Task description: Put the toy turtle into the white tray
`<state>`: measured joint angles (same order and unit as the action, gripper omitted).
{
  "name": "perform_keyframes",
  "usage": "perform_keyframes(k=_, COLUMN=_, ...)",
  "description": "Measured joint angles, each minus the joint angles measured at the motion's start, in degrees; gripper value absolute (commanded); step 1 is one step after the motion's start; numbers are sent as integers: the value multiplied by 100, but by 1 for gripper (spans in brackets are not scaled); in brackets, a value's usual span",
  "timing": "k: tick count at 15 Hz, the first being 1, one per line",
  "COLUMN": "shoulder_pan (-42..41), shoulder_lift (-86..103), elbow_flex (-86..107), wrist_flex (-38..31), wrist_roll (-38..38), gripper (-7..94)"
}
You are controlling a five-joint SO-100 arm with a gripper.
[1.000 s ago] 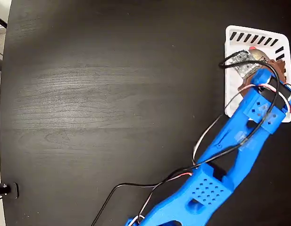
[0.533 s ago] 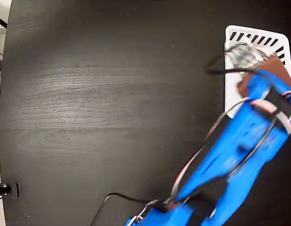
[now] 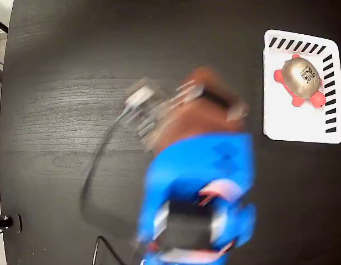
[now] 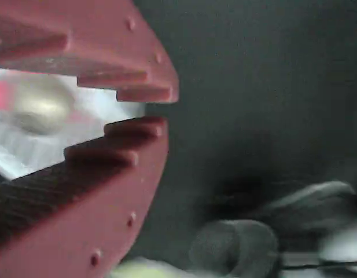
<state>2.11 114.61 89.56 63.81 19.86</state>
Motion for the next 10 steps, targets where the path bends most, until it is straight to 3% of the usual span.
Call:
perform_keyframes(k=5, shoulder_pan=-554, shoulder_lift=2303, elbow_flex=3577, wrist_flex=-1230, wrist_roll=-325, gripper=0)
perform_keyframes(k=10, shoulder_pan=-422, shoulder_lift=4729, elbow_flex=6504, wrist_flex=-1046, wrist_roll=-958, gripper=0)
